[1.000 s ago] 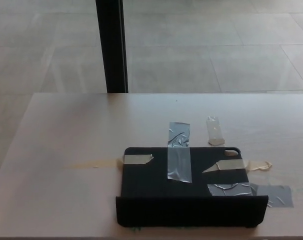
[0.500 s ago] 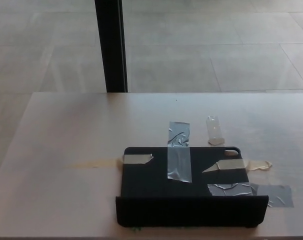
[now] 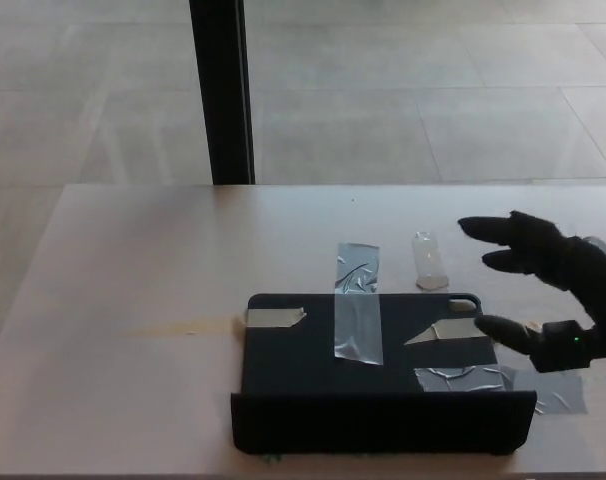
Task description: The robot uses its right hand to open a folded tablet cover kept in the middle of the desk
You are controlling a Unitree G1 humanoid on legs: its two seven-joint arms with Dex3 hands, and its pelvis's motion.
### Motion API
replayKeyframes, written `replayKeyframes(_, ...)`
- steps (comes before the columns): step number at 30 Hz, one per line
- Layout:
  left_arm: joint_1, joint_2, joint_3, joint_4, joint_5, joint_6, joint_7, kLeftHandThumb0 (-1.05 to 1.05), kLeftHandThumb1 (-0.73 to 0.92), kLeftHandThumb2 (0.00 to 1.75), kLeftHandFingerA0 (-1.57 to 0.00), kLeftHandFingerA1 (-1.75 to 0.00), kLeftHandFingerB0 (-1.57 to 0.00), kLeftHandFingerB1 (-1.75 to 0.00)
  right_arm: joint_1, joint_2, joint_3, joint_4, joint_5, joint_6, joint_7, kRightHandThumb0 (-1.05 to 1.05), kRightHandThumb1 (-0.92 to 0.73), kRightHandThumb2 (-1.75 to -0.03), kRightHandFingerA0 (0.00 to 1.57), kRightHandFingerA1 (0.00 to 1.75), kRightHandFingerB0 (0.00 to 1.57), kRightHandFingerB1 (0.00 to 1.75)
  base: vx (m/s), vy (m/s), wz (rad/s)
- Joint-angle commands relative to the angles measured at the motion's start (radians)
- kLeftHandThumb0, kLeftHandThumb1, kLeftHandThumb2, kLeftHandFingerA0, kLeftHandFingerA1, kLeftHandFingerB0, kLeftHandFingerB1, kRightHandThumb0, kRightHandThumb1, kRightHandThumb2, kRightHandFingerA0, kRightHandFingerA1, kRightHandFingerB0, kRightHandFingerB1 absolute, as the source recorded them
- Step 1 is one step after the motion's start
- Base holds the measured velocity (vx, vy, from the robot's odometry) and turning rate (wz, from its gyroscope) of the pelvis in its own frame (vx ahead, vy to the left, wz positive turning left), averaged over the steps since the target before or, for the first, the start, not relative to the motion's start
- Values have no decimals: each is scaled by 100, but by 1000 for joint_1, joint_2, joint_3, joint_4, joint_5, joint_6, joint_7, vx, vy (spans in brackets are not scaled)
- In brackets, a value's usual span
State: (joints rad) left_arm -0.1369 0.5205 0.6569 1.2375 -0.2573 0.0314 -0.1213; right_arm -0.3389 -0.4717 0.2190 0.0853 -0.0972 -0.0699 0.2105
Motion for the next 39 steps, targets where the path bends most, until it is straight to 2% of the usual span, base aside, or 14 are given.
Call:
replayKeyframes(1,0,39,2,14,-31,36,-10,-77,72,63,-51,-86,-30,-60,-143,-120,319,-2,-446,82,266,-88,-60,-60,26,48,23,29,0,0,0)
replayKeyframes(6,0,41,5,18,-35,39,-14,-77,71,61,-53,-89,-27,-59,-188,-114,417,7,-518,118,320,-90,-59,-59,26,49,22,29,0,0,0)
replayKeyframes(7,1,41,4,17,-35,39,-17,-76,71,61,-53,-89,-27,-59,-194,-111,430,10,-523,126,327,-87,-46,-89,24,58,16,40,0,0,0)
replayKeyframes(12,4,40,2,15,-33,32,-21,-77,71,62,-54,-88,-29,-59,-255,-92,566,6,-651,170,456,-95,-63,-61,21,63,14,29,0,0,0)
replayKeyframes(13,2,39,4,20,-34,32,-16,-78,70,62,-56,-89,-30,-59,-259,-64,582,-3,-622,271,523,-40,-17,-88,7,56,0,50,0,0,0)
replayKeyframes(15,14,37,7,20,-38,26,-36,-78,71,63,-49,-85,-27,-58,-281,-52,649,-8,-683,281,593,-40,-17,-88,7,56,0,49,0,0,0)
replayKeyframes(16,14,37,7,19,-39,29,-31,-80,54,89,-49,-79,-26,-61,-267,-44,651,-18,-668,312,590,-84,-54,-57,16,50,18,31,0,0,0)
replayKeyframes(17,15,37,7,16,-39,32,-29,-76,71,63,-49,-83,-28,-59,-271,-38,671,-13,-679,319,604,-87,-46,-88,23,59,9,41,0,0,0)
replayKeyframes(22,15,37,5,13,-36,32,-19,-78,70,62,-52,-85,-30,-59,-316,12,784,45,-724,322,686,-90,-61,-59,26,57,14,35,0,0,0)
replayKeyframes(23,16,37,4,14,-35,29,-21,-78,71,61,-51,-85,-30,-60,-322,18,802,56,-735,312,690,-92,-50,-93,39,69,13,46,0,0,0)
replayKeyframes(29,15,36,14,13,-46,33,-22,-76,70,61,-52,-86,-30,-60,-367,50,926,115,-836,298,753,-96,-73,-63,49,77,48,48,0,0,0)
replayKeyframes(32,11,39,5,13,-36,27,-21,-77,72,62,-54,-86,-32,-60,-361,72,934,96,-821,424,819,-90,-59,-102,19,55,36,53,0,0,0)
replayKeyframes(33,11,40,6,14,-36,28,-16,-77,71,61,-55,-86,-31,-59,-363,83,941,106,-813,454,833,-94,-68,-65,30,58,43,47,0,0,0)
replayKeyframes(39,8,49,7,11,-37,25,-24,-77,72,62,-51,-83,-31,-60,-220,16,780,-139,-670,616,702,-86,-51,-88,35,69,12,50,0,0,0)
